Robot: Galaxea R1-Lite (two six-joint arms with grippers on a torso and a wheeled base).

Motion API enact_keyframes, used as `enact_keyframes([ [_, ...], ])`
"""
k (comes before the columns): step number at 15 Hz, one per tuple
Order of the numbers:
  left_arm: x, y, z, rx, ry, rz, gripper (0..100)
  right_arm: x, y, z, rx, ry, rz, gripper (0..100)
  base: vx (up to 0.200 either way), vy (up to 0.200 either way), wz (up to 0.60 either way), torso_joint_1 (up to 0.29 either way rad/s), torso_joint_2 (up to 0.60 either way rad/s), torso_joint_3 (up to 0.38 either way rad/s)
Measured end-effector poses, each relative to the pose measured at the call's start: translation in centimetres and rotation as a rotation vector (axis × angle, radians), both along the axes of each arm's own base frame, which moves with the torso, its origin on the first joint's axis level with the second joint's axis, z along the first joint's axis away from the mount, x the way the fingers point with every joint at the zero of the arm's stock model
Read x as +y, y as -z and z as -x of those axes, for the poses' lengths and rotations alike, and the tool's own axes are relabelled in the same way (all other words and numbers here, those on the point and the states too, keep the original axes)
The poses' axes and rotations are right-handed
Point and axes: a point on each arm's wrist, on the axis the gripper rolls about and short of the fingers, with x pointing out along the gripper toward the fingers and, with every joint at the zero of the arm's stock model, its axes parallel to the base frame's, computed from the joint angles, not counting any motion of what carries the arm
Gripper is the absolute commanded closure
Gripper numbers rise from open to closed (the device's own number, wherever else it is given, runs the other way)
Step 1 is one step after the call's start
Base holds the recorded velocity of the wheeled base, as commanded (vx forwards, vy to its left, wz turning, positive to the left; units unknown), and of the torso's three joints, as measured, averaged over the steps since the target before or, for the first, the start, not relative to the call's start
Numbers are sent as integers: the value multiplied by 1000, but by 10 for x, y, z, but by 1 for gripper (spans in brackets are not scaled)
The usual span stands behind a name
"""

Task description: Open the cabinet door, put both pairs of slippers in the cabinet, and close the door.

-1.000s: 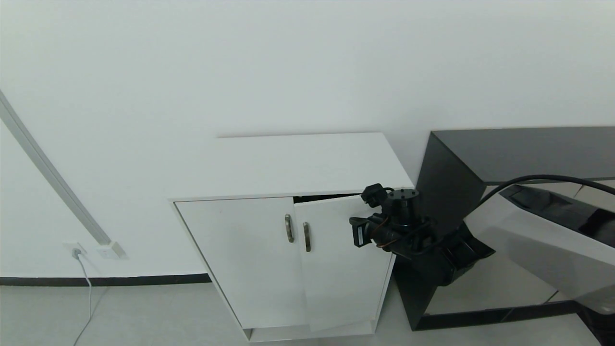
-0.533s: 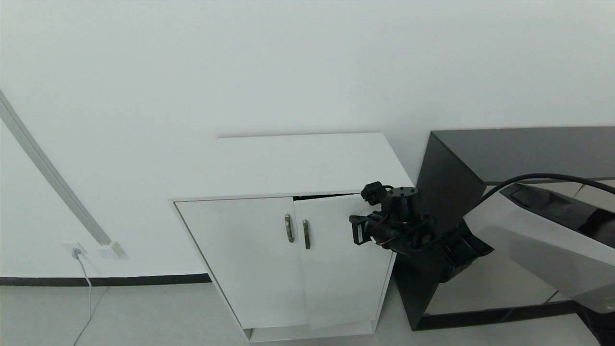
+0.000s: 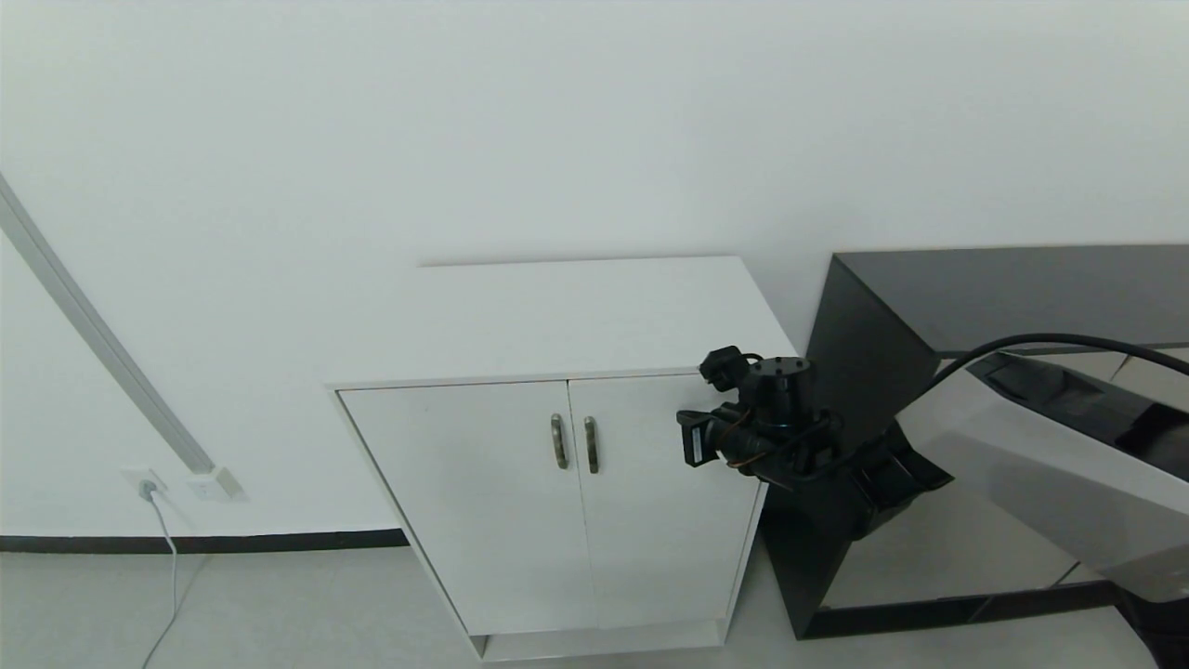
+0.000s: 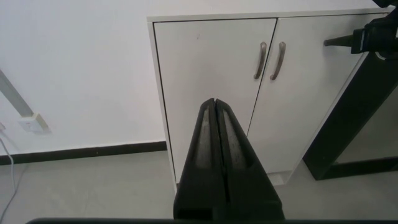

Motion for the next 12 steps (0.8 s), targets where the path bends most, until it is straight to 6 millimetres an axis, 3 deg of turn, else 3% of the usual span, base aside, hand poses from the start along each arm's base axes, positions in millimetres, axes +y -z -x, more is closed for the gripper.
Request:
enact_keyframes([
  [12, 0, 0, 0, 0, 0, 0, 100, 2, 1, -4, 11, 1, 7, 100, 0, 0, 0, 0, 0, 0],
])
